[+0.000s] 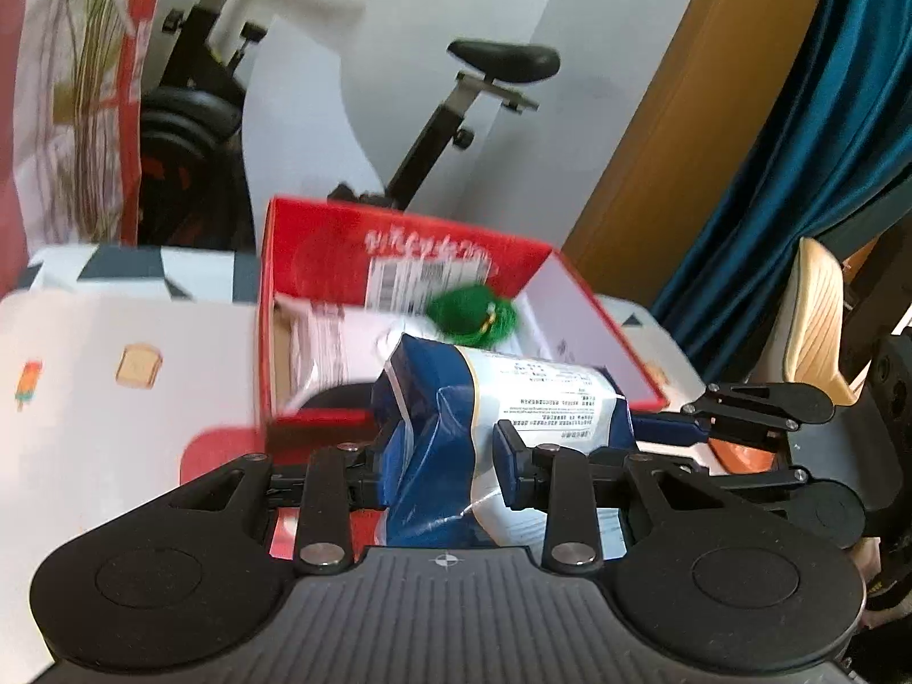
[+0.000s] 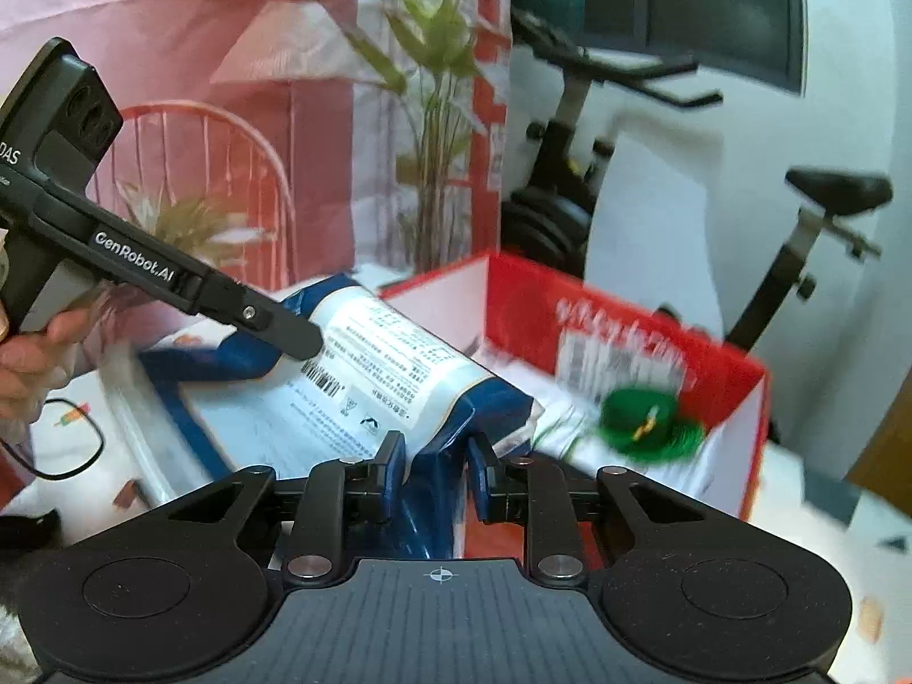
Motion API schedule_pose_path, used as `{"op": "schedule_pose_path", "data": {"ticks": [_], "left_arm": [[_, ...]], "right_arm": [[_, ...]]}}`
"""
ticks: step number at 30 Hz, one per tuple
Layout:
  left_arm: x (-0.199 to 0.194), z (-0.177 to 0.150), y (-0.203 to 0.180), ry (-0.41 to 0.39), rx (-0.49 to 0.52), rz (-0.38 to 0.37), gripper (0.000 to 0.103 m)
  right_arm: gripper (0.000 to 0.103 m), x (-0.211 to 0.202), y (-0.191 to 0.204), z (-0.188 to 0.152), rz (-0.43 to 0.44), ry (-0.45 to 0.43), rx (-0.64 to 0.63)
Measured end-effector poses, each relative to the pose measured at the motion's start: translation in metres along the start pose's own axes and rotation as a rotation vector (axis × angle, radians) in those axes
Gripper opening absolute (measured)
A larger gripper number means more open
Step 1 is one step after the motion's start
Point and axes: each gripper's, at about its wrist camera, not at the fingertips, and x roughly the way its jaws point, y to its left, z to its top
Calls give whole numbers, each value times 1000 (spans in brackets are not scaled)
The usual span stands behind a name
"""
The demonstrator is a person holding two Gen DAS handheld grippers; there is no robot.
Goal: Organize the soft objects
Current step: 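Lift the blue-and-white packet with both grippers toward the red box, then lower the blue-and-white packet into the red box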
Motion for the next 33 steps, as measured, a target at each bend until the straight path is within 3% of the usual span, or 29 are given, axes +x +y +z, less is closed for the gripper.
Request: {"op": "schedule_pose_path", "data": {"ticks": [5,13,18,24,33], "left_arm": [[2,10,0,-8,-6,-19,35],[21,36,6,-19,10,9,35],[38,70,9,-82,43,33,36],[87,103,16,-68,37,113,36],[130,97,28,17,21,98,36]], "right_arm": [[19,1,-10,17,-17,-33,-31],[18,18,-21,36,-71,-64,-159],[18,40,-29,51,-183,-124,-303],[18,98,-41,54,-260,-72,-363],[17,156,-64,48,-264,83,-271]]}}
